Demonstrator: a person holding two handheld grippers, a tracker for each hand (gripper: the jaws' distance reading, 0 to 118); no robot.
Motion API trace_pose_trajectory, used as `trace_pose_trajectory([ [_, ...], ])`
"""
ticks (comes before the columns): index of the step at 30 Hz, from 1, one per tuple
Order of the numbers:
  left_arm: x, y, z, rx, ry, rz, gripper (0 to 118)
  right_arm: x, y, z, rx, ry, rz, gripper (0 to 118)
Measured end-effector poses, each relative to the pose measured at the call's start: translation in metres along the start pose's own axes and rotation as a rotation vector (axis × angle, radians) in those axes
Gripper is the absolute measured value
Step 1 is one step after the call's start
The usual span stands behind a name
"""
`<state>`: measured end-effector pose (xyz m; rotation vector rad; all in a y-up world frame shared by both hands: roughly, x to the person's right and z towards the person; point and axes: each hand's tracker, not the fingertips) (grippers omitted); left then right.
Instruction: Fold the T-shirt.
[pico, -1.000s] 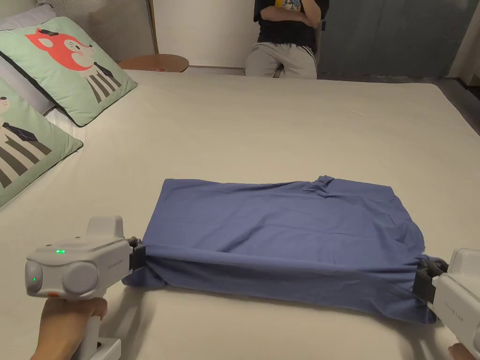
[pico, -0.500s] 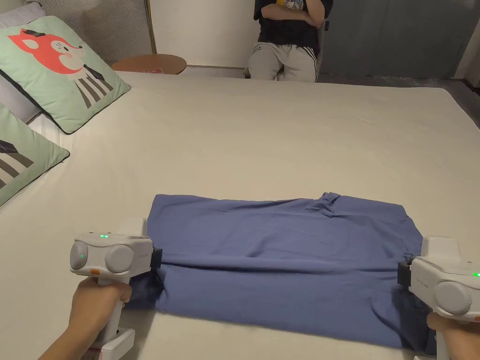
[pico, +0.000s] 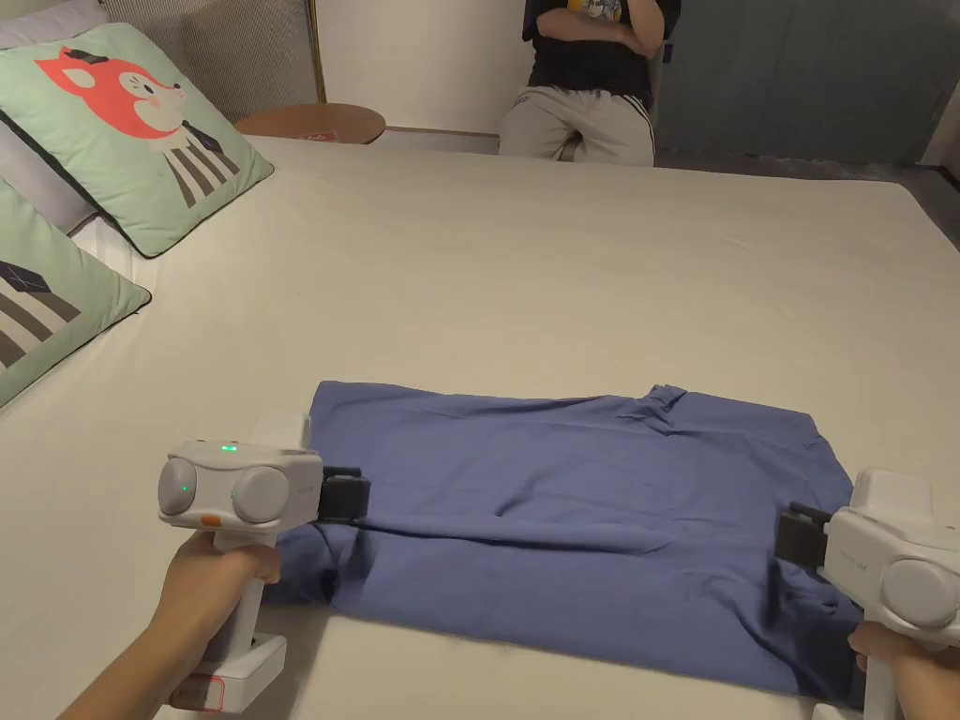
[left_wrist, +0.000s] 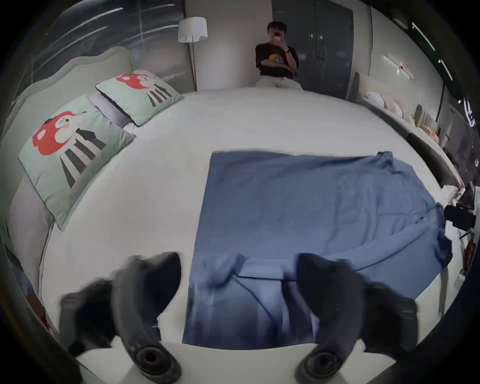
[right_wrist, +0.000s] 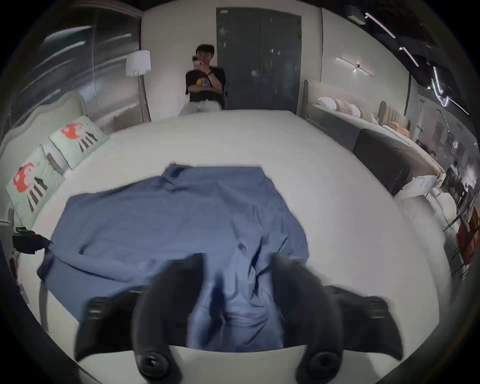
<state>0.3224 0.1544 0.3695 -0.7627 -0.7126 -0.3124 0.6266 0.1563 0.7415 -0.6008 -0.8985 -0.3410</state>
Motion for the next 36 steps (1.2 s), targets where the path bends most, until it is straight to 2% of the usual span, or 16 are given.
trace_pose_trajectory([
  [1, 0.003, 0.004, 0.017, 0.047, -0.017, 0.008, 104, -0.001, 0.006, 0.014, 0.042, 0.005, 0.002, 100],
  [2, 0.006, 0.009, 0.033, 0.092, -0.025, 0.012, 104, -0.002, 0.01, 0.032, 0.1, 0.003, -0.008, 110],
  [4, 0.012, 0.016, 0.066, 0.177, -0.051, 0.014, 104, -0.007, 0.015, 0.071, 0.226, 0.014, -0.024, 110],
  [8, 0.027, 0.011, 0.137, 0.44, -0.066, 0.013, 104, -0.015, 0.015, 0.139, 0.375, 0.029, -0.028, 110],
  [13, 0.04, -0.014, 0.19, 0.646, -0.082, 0.023, 105, -0.03, -0.005, 0.199, 0.504, 0.012, 0.01, 110],
  [15, 0.046, -0.028, 0.201, 0.695, -0.056, 0.006, 104, -0.036, -0.016, 0.215, 0.543, 0.001, 0.017, 102],
  [17, 0.048, -0.04, 0.203, 0.727, -0.038, -0.009, 100, -0.043, -0.026, 0.223, 0.573, -0.018, 0.037, 86],
  [19, 0.049, -0.05, 0.207, 0.719, -0.05, -0.019, 98, -0.047, -0.034, 0.231, 0.585, -0.024, 0.051, 82],
  [21, 0.048, -0.057, 0.206, 0.718, -0.081, -0.012, 67, -0.051, -0.04, 0.232, 0.6, -0.029, 0.071, 49],
  [22, 0.048, -0.059, 0.206, 0.716, -0.083, -0.01, 40, -0.054, -0.043, 0.233, 0.606, -0.039, 0.086, 35],
  [23, 0.049, -0.059, 0.205, 0.709, -0.076, -0.005, 3, -0.055, -0.044, 0.233, 0.605, -0.045, 0.093, 14],
  [24, 0.048, -0.06, 0.204, 0.696, -0.067, 0.005, 0, -0.055, -0.045, 0.232, 0.605, -0.046, 0.093, 0],
  [26, 0.044, -0.06, 0.199, 0.693, -0.111, 0.008, 0, -0.054, -0.048, 0.231, 0.611, -0.041, 0.098, 0],
  [31, 0.04, -0.057, 0.188, 0.671, -0.097, -0.021, 0, -0.057, -0.044, 0.229, 0.609, -0.042, 0.113, 0],
  [36, 0.025, -0.048, 0.16, 0.48, -0.071, -0.05, 0, -0.057, -0.038, 0.221, 0.6, -0.031, 0.114, 0],
])
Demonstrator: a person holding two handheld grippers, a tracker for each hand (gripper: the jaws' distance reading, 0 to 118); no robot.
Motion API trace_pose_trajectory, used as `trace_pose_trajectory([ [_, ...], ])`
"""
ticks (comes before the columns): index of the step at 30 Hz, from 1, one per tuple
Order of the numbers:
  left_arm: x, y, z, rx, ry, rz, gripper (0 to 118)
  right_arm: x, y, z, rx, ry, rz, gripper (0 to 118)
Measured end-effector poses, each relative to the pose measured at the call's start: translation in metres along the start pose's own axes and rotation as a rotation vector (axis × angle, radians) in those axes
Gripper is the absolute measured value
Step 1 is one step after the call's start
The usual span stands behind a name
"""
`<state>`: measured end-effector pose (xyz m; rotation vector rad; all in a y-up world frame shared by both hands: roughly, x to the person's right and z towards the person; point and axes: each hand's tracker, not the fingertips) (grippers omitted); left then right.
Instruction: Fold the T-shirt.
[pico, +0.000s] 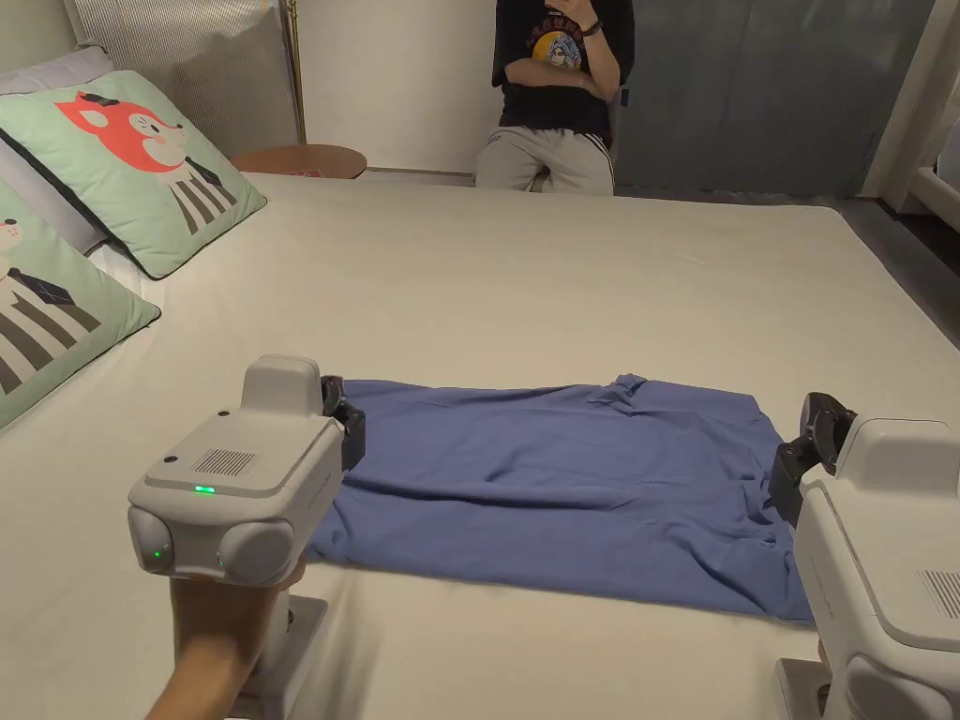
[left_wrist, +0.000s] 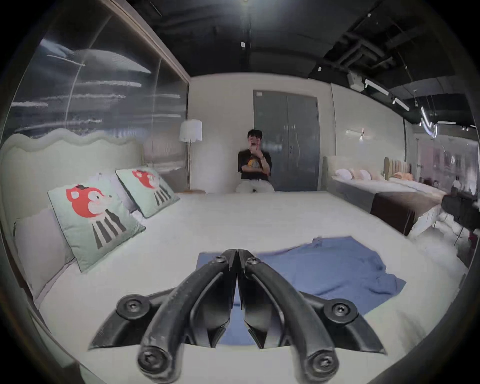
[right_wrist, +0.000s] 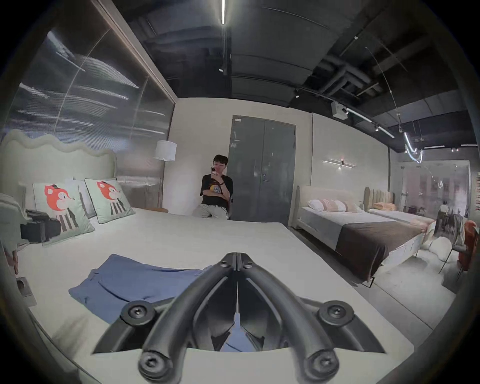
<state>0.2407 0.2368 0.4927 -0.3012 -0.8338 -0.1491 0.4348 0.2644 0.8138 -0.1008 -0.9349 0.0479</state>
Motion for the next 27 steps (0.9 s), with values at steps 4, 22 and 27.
trace_pose_trajectory([
  [4, -0.027, -0.015, -0.032, -0.169, -0.036, 0.004, 0, 0.003, -0.003, -0.011, -0.023, 0.007, 0.005, 0],
  [22, -0.079, -0.105, -0.123, -0.621, 0.095, 0.135, 75, 0.01, -0.037, -0.066, -0.158, -0.002, 0.026, 0],
  [27, -0.058, -0.109, -0.122, -0.61, 0.09, 0.049, 24, 0.022, -0.045, -0.07, -0.197, -0.015, -0.001, 0],
])
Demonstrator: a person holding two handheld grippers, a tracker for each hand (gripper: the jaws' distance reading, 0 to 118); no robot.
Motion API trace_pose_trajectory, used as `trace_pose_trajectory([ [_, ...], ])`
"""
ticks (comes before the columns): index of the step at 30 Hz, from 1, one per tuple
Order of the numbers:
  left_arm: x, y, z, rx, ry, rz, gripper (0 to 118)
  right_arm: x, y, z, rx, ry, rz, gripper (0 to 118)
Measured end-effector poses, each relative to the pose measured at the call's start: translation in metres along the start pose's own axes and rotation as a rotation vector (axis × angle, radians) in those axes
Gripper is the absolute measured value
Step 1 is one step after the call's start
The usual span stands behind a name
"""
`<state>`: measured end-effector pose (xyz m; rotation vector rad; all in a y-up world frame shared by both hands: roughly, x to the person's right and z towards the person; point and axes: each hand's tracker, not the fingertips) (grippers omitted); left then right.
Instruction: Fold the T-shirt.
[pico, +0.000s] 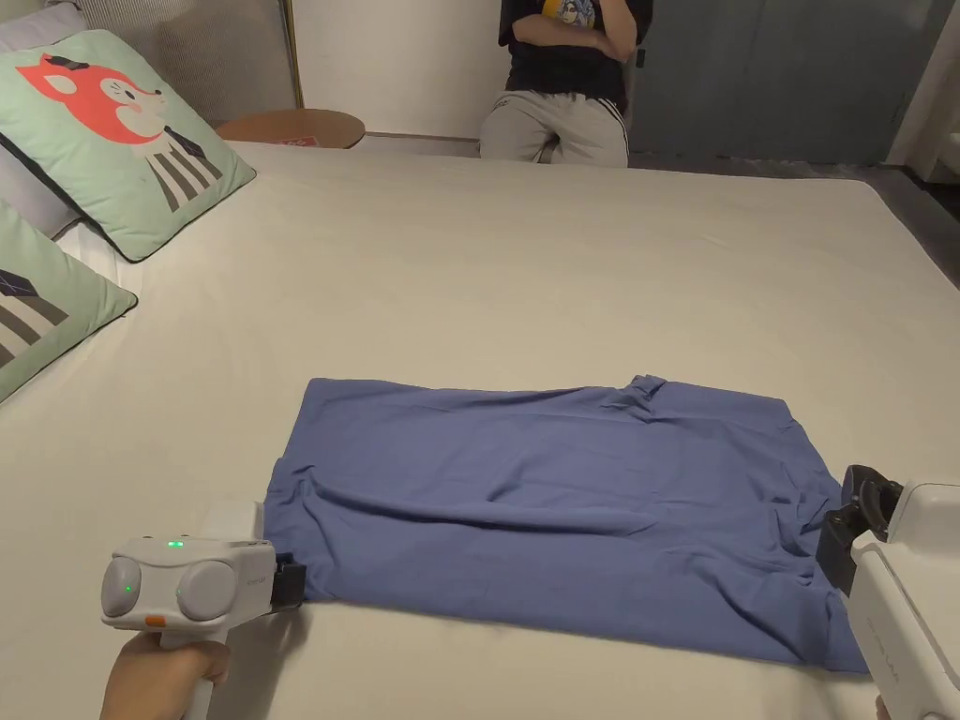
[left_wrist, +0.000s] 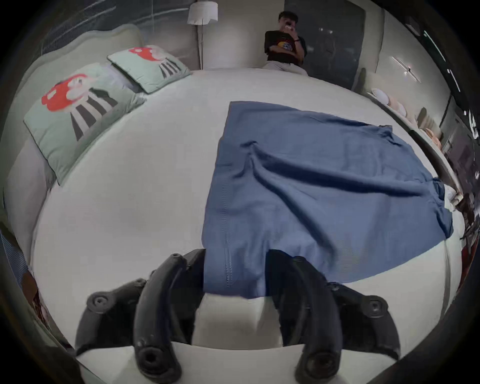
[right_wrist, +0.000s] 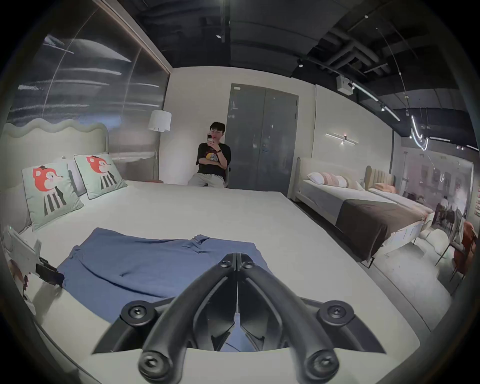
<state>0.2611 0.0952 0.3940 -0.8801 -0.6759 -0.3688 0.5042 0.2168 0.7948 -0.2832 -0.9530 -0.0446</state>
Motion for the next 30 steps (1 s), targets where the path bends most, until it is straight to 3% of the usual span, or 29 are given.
trace_pose_trajectory([
  [1, 0.001, 0.002, 0.002, 0.001, -0.025, -0.014, 7, 0.003, -0.002, 0.0, -0.006, -0.007, -0.001, 0],
  [4, 0.001, 0.005, 0.009, 0.012, -0.013, -0.03, 7, 0.015, -0.008, -0.003, -0.048, -0.013, -0.019, 0],
  [8, -0.01, 0.012, 0.024, 0.047, -0.029, -0.014, 7, 0.041, -0.033, -0.029, -0.251, -0.016, -0.1, 5],
  [9, -0.011, 0.013, 0.029, 0.054, -0.033, -0.01, 7, 0.049, -0.043, -0.039, -0.321, -0.015, -0.125, 16],
  [10, -0.012, 0.015, 0.034, 0.064, -0.038, -0.007, 7, 0.055, -0.053, -0.048, -0.387, -0.016, -0.146, 34],
  [11, -0.013, 0.017, 0.036, 0.065, -0.042, -0.009, 7, 0.06, -0.062, -0.056, -0.427, -0.018, -0.161, 65],
  [12, -0.014, 0.018, 0.038, 0.066, -0.043, -0.01, 7, 0.062, -0.072, -0.065, -0.47, -0.016, -0.151, 82],
  [13, -0.015, 0.02, 0.04, 0.071, -0.049, -0.004, 7, 0.064, -0.082, -0.072, -0.504, -0.021, -0.146, 93],
  [14, -0.012, 0.02, 0.043, 0.072, -0.053, 0.0, 8, 0.064, -0.091, -0.077, -0.52, -0.035, -0.143, 96],
  [20, -0.014, 0.021, 0.047, 0.066, -0.071, 0.037, 7, 0.052, -0.11, -0.095, -0.578, -0.002, -0.158, 94],
  [21, -0.014, 0.021, 0.048, 0.067, -0.072, 0.036, 7, 0.05, -0.111, -0.094, -0.575, 0.009, -0.163, 85],
  [22, -0.013, 0.021, 0.049, 0.066, -0.071, 0.034, 7, 0.048, -0.111, -0.093, -0.577, 0.012, -0.158, 67],
  [23, -0.013, 0.02, 0.051, 0.066, -0.073, 0.032, 7, 0.047, -0.111, -0.09, -0.577, 0.008, -0.146, 31],
  [24, -0.013, 0.019, 0.053, 0.069, -0.075, 0.031, 7, 0.048, -0.109, -0.086, -0.551, 0.047, -0.144, 16],
  [30, -0.02, 0.01, 0.059, 0.064, -0.081, 0.052, 6, 0.049, -0.091, -0.055, -0.49, 0.044, -0.114, 13],
])
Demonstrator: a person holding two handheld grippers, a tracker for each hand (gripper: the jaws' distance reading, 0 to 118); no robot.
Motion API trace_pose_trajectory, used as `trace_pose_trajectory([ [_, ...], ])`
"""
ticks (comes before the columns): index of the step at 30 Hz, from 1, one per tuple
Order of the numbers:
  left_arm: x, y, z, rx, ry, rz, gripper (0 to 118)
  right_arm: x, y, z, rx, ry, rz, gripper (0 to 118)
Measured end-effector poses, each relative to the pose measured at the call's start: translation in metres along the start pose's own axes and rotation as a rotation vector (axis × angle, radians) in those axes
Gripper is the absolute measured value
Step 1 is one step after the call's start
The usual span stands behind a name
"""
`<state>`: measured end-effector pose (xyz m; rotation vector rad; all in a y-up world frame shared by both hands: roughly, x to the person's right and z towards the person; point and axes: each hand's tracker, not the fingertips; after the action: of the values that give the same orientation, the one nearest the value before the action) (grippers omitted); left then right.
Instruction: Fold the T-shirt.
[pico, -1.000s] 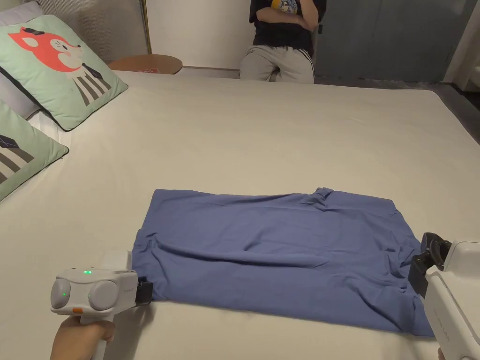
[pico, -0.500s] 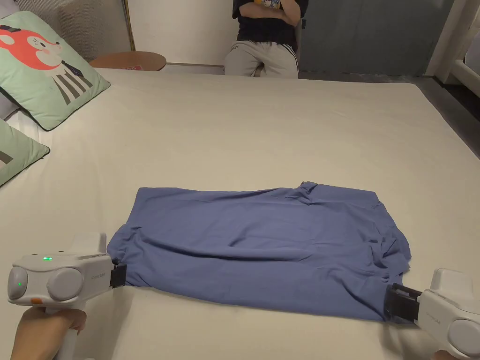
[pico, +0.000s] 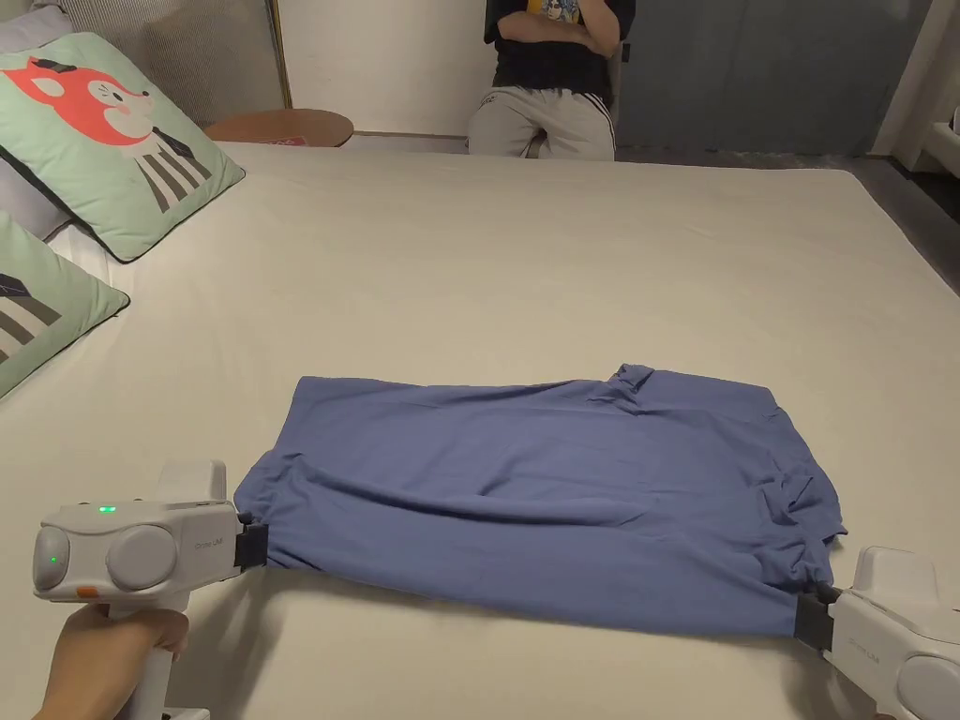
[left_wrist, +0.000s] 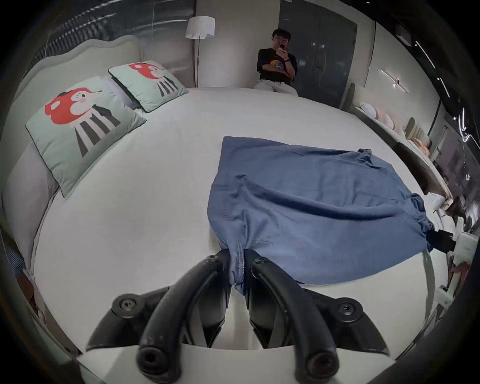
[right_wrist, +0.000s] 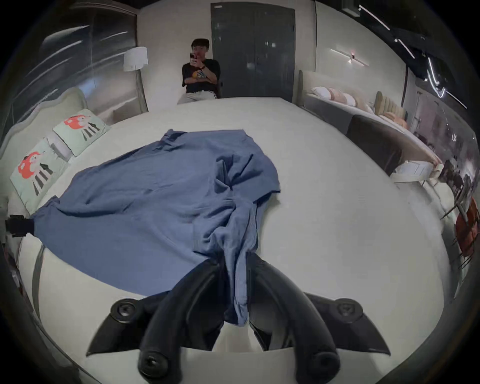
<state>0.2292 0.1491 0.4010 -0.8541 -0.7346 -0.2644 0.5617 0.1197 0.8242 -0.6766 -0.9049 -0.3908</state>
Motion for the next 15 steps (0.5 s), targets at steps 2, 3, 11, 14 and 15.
trace_pose_trajectory([
  [2, -0.005, -0.009, 0.006, -0.007, 0.002, 0.004, 6, 0.002, -0.002, 0.017, 0.024, 0.01, -0.004, 13],
  [3, -0.007, -0.015, 0.01, -0.012, 0.001, 0.011, 6, 0.003, -0.003, 0.026, 0.034, 0.013, -0.007, 13],
  [11, -0.028, -0.07, 0.04, -0.061, -0.003, 0.043, 6, 0.006, -0.046, 0.071, 0.015, 0.02, 0.007, 14],
  [14, -0.033, -0.087, 0.041, -0.089, 0.004, 0.049, 6, 0.005, -0.068, 0.071, -0.026, 0.001, 0.011, 14],
  [15, -0.034, -0.091, 0.039, -0.096, 0.009, 0.047, 6, 0.006, -0.075, 0.066, -0.043, -0.006, 0.01, 14],
])
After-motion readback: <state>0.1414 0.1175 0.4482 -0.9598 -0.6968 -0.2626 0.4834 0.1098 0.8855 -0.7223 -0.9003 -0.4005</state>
